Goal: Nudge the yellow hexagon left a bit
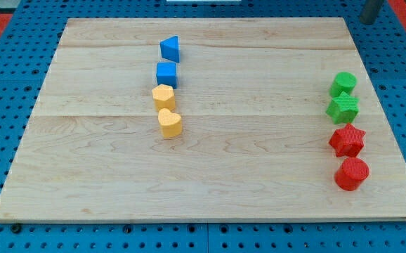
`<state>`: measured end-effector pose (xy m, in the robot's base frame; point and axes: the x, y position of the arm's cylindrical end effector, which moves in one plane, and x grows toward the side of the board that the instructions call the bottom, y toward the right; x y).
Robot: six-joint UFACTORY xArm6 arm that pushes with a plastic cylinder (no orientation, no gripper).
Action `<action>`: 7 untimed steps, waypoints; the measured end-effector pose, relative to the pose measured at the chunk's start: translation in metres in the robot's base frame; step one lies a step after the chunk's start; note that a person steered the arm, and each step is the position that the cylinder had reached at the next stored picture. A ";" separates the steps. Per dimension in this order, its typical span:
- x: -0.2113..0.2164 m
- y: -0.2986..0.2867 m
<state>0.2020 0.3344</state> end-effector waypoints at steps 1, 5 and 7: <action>0.002 0.000; 0.054 -0.009; 0.056 -0.203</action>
<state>0.2577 0.1310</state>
